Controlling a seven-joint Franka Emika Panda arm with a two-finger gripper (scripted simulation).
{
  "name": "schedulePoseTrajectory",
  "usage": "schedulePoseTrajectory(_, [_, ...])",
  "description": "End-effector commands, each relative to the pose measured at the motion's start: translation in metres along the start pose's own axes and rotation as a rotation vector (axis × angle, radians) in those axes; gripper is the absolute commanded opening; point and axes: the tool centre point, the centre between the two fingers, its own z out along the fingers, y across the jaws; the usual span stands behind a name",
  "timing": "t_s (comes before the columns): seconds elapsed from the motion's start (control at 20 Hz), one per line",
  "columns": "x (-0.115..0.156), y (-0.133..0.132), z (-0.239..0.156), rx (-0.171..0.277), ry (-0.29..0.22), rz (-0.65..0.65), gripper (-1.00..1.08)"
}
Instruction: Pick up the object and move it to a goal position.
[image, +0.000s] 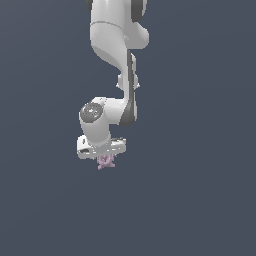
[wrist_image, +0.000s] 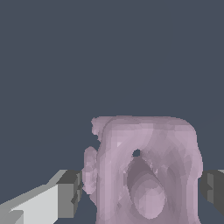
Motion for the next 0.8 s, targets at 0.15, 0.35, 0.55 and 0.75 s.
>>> schedulePoseTrajectory(0.15, [-0.005,0.001,0.012,0.003,-0.015,0.003,-1.0])
schedulePoseTrajectory(0.35, [-0.005,0.001,0.012,0.003,-0.015,0.003,-1.0])
schedulePoseTrajectory(0.55, [0.002,-0.004,-0.001,0.001,0.003,-0.004,-1.0])
schedulePoseTrajectory(0.75, [0.002,-0.01,-0.009,0.001,0.002,-0.004,-1.0])
